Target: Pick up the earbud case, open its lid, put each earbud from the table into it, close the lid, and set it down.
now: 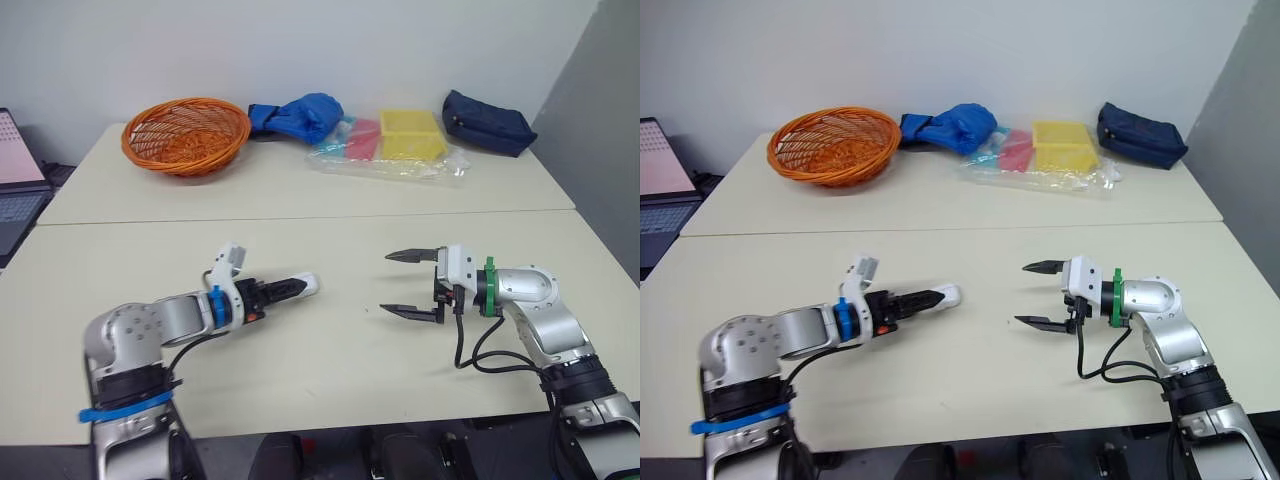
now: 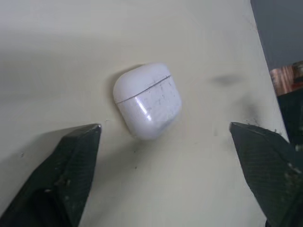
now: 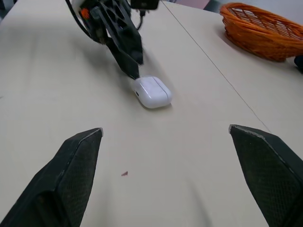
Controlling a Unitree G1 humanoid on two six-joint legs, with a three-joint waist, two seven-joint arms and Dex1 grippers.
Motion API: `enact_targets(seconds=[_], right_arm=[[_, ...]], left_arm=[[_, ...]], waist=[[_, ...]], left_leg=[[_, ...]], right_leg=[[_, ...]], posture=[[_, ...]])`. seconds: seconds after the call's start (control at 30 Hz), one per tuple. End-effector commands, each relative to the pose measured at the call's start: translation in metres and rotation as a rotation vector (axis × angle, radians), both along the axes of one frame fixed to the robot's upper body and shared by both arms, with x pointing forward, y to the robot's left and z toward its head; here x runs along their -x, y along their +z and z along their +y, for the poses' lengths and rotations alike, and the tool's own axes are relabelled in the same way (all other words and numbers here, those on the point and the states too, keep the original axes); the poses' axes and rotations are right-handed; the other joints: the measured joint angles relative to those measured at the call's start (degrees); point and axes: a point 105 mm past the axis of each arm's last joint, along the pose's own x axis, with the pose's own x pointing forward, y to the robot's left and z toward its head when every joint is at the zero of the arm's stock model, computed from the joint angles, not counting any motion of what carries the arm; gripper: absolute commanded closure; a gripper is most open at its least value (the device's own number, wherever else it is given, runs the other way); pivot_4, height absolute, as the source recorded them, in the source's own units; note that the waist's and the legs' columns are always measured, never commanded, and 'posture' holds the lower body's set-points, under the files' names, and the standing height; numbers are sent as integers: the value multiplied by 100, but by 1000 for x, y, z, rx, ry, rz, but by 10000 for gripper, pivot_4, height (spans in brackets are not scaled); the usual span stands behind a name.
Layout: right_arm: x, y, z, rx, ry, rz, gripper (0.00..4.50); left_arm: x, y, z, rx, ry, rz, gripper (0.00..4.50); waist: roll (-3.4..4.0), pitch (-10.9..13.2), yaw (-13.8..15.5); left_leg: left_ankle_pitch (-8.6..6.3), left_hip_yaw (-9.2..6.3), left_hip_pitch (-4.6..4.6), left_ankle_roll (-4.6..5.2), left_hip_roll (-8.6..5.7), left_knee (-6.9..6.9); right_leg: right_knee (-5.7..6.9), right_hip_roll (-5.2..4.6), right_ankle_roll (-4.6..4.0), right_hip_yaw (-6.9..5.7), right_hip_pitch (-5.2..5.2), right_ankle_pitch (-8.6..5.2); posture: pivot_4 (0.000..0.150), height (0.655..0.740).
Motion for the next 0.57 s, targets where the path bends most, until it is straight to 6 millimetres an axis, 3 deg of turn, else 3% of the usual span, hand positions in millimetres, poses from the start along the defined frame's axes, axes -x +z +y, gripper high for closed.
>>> enact_targets(seconds=[0.03, 0.13, 0.2, 0.27, 0.4, 0.57], right_arm=[[-1, 13, -10, -24, -24, -23, 0], [-1, 14, -10, -42, -31, -9, 0], [0, 21, -6, -56, -17, -15, 0], [-1, 28, -4, -57, -4, -31, 0], [-8, 39, -3, -66, -2, -27, 0], [-18, 37, -6, -65, -20, -8, 0]], left_arm=[[-1, 26, 46, -271, 9, -298, 324], [3, 35, 47, -414, -132, -485, 324], [10, 44, 64, -605, -184, -654, 324], [14, 54, 78, -672, -170, -751, 324], [16, 53, 89, -687, -98, -771, 324], [24, 46, 72, -609, -156, -751, 324]], waist=[[-1, 1, -55], [-1, 1, 25], [0, 1, 74], [-1, 1, 113], [-1, 2, 170], [-2, 1, 171]], left_leg=[[0, -2, 3, 0, 3, -7], [1, -3, 3, -3, 2, -27], [2, -1, 0, -4, 2, -34], [2, 11, -2, -4, 1, -54], [-1, 19, -9, -5, 2, -64], [-5, 15, -9, -10, 2, -71]], right_leg=[[1, -3, -11, 4, -4, -2], [2, -17, -71, -8, -7, -33], [-1, -23, -88, -9, -8, -44], [-8, -40, -98, -7, -14, -52], [-11, -44, -85, -9, -21, -64], [-11, -41, -52, -18, -18, -61]], posture=[[1500, 7400], [1500, 7400], [1500, 7400], [1500, 7400], [1500, 7400], [1500, 7400]])
